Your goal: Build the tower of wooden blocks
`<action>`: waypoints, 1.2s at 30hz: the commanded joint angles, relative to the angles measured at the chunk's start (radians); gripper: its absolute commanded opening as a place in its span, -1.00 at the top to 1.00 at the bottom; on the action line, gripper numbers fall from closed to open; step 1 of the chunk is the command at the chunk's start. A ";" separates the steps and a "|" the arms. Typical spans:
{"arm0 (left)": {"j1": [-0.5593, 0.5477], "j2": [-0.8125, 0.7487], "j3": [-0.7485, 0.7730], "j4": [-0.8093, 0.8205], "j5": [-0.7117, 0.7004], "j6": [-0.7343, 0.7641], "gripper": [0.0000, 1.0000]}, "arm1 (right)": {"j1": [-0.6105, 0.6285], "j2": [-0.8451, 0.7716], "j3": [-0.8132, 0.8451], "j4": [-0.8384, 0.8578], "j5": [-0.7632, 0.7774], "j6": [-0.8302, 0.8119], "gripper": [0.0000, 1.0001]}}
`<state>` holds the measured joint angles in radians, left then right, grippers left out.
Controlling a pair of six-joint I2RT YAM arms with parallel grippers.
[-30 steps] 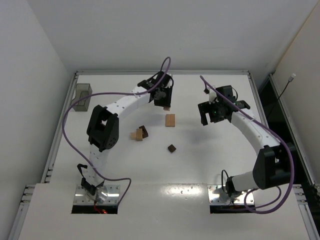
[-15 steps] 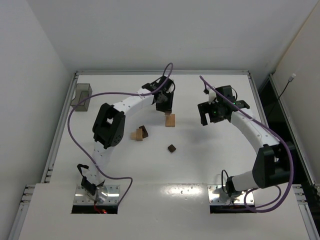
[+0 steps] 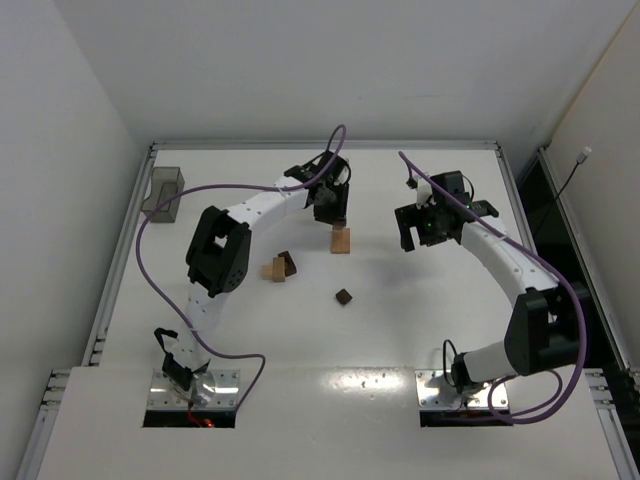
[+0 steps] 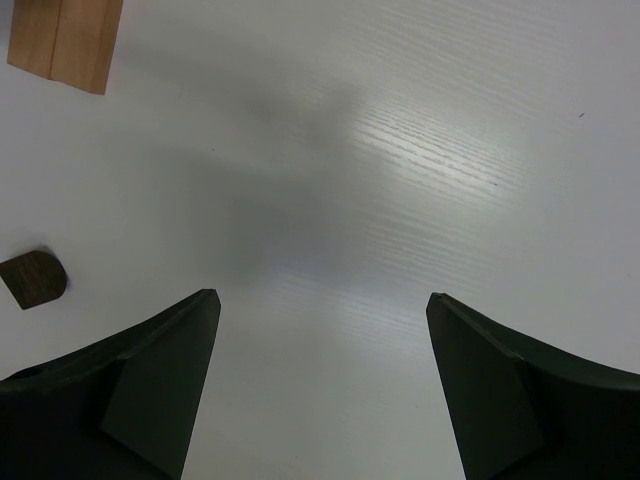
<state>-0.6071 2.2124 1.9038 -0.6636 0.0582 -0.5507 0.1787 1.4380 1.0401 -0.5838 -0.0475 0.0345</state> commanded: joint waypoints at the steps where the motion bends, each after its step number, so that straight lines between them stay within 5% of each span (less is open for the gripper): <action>1: -0.006 0.010 0.032 0.021 0.015 -0.014 1.00 | -0.004 0.006 0.011 0.027 -0.015 0.015 -0.63; 36: -0.034 0.056 0.052 0.030 -0.009 -0.043 1.00 | -0.004 0.006 0.001 0.027 -0.015 0.015 -0.63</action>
<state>-0.6224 2.2593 1.9232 -0.6567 0.0380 -0.5720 0.1787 1.4406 1.0401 -0.5838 -0.0528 0.0349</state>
